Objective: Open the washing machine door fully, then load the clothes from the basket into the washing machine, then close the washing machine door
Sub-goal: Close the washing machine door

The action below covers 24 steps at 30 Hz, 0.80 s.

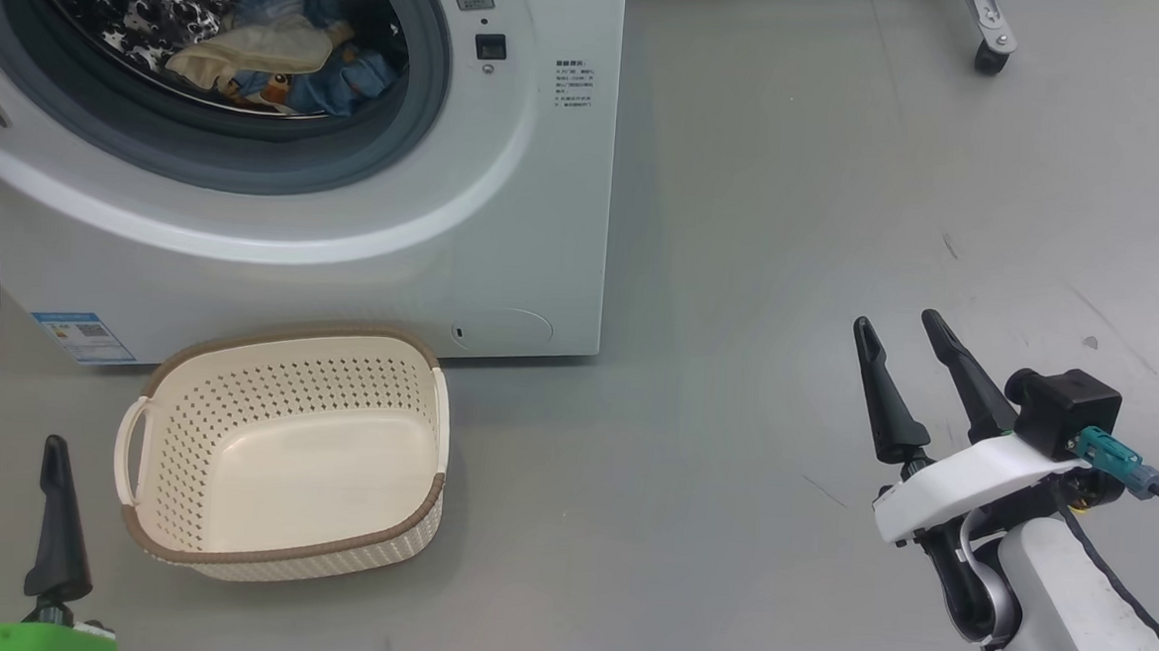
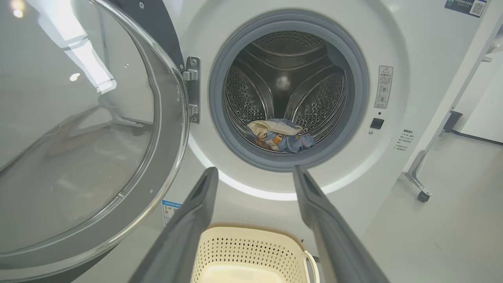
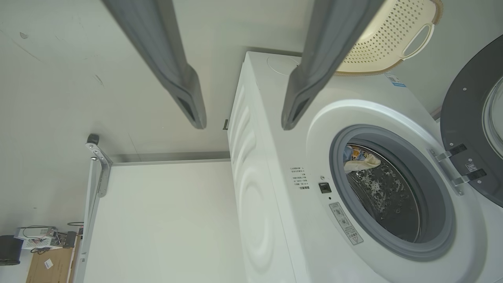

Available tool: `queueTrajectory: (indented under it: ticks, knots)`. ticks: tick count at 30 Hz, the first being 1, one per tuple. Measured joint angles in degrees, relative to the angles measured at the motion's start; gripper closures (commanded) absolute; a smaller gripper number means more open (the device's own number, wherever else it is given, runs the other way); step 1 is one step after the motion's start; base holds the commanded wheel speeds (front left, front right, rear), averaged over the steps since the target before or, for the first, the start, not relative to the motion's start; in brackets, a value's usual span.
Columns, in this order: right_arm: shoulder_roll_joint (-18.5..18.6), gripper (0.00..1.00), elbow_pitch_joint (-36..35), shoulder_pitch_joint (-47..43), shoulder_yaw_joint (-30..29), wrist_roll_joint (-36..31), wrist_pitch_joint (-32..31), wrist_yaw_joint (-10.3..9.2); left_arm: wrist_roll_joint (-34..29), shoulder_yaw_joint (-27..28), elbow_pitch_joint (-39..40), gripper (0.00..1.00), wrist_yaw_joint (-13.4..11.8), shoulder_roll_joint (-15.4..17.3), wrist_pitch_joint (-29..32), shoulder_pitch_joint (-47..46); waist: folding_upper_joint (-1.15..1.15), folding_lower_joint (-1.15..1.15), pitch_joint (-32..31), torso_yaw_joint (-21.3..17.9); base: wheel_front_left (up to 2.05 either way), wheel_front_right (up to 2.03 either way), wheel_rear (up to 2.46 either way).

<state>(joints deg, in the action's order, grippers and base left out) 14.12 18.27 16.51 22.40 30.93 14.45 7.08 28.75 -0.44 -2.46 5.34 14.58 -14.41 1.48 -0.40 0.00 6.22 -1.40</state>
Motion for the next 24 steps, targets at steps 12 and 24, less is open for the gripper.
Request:
queueTrajectory:
  ticks: [12,24]
  knots:
    - [0.02,0.00,0.07,0.00,0.10,0.00,0.00,0.00,-0.14,0.07,-0.30,0.00,0.12,-0.23,0.00,0.00,0.00,0.00,0.08,0.15,-0.07,0.07,0.00]
    - [0.04,0.00,0.33,0.00,0.30,0.01,0.00,0.00,-0.80,0.09,-1.18,0.00,0.57,-0.27,0.00,-0.01,0.00,0.00,-0.07,0.33,0.00,0.00,0.00]
